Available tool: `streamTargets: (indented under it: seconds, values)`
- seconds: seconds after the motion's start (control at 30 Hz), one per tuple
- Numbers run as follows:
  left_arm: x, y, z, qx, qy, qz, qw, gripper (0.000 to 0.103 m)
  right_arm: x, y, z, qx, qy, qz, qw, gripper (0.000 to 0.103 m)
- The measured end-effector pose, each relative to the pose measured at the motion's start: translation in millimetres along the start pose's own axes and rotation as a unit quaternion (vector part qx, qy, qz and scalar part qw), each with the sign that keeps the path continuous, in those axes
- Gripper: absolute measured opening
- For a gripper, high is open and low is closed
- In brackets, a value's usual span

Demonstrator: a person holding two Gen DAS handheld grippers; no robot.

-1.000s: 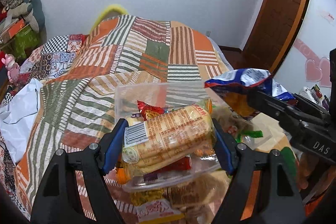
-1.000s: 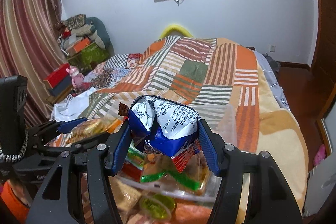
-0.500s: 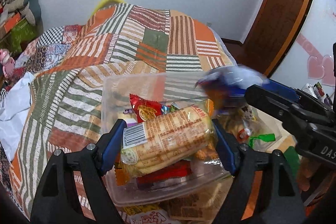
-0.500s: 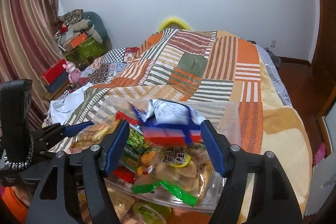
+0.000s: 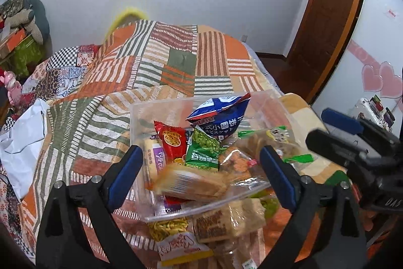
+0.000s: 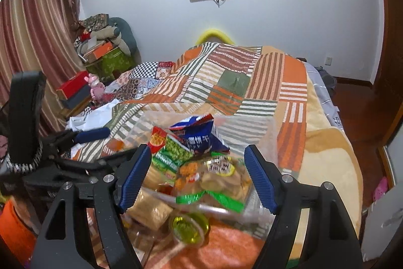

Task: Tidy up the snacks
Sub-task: 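Grasp yellow chip bag with left gripper while right grasps green jelly cup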

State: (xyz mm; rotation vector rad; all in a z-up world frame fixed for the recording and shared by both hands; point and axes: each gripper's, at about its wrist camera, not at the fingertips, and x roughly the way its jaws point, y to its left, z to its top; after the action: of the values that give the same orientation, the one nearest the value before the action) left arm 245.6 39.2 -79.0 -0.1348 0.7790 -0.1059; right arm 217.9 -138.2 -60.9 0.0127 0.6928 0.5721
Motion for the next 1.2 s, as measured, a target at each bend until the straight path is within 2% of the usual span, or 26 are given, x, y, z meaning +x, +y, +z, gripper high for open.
streamTargets:
  seconds: [0.23,0.53,0.83,0.97,1.2]
  values:
    - [-22.5,4.4,-10.8,0.006,0.002,0.009,0.9999,0.096,-10.2,-3.5,-23.0,0.003,0.015,0.002,1.0,0.077]
    - [-26.2,25.6,-50.2,0.015,0.045,0.042,0.998,0.096,0.3,-12.7,-59.2,0.015,0.068,-0.002,0.998,0.077]
    - [8.6,49.5,-94.0,-0.017,0.121,0.051,0.9912,0.096,18.0,-12.8,-88.4,0.021,0.114,0.0,0.993,0.077]
    - [22.2,51.7,-98.5,-0.032,0.132,0.041,0.9899,0.096,30.7,-10.2,-90.7,0.025,0.126,0.01,0.992,0.077]
    - [44.5,43.8,-98.3,-0.025,0.142,0.024,0.9893,0.096,51.9,-3.3,-86.5,0.024,0.136,0.017,0.99,0.077]
